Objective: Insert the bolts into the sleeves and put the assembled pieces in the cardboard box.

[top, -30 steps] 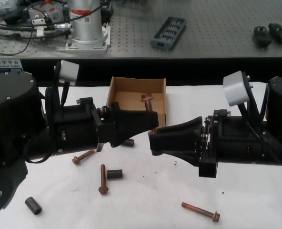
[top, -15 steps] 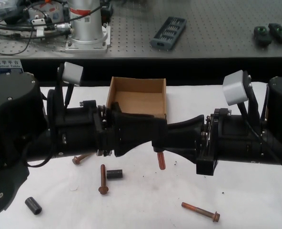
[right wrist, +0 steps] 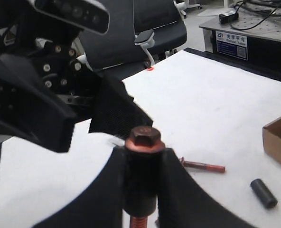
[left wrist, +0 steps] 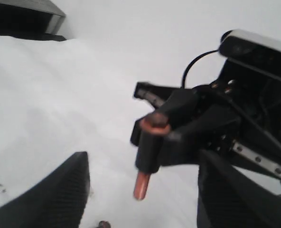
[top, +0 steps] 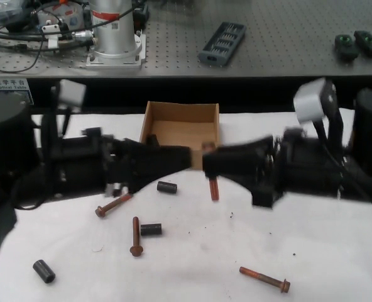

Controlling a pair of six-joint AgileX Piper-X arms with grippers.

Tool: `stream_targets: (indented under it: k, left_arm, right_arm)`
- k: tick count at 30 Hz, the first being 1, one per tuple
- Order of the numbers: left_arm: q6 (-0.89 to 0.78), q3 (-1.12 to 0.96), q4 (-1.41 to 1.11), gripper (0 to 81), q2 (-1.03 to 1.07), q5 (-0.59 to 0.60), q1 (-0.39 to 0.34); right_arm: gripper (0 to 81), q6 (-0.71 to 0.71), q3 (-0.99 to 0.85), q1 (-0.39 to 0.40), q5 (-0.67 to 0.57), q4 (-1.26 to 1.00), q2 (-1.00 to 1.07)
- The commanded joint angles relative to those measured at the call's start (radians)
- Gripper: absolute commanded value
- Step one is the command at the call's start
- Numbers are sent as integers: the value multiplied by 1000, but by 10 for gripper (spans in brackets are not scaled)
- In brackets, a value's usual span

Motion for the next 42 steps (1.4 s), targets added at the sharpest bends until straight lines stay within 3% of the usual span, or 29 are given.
stream_targets:
  k: [1,7,11,15,23,33,37,40,42]
  left_arm:
    - [6,-5,-15,471,-8,-1,0]
    - [252,-5,350,430,-184,-112,4]
    - [307,-5,577,430,-316,-279,4]
    - [311,-5,671,419,-405,-361,4]
    - [305,-5,737,256,-479,-404,4]
    - [302,-5,786,121,-480,-404,4]
    - [302,-5,784,70,-480,-402,4]
    - [302,-5,773,67,-480,-377,4]
    - [302,-5,772,67,-480,-372,4]
  right_arm:
    - [44,-1,-127,-17,25,26,88]
    - [44,37,-390,-44,45,57,349]
    - [44,115,-622,-59,60,146,529]
    - [44,120,-854,-61,121,333,671]
    - [44,175,-1142,-67,318,574,851]
    - [44,189,-1223,-67,356,698,920]
    - [44,187,-1223,-67,307,699,920]
    - [0,187,-1223,-67,281,699,920]
    - [93,187,-1223,-67,265,699,920]
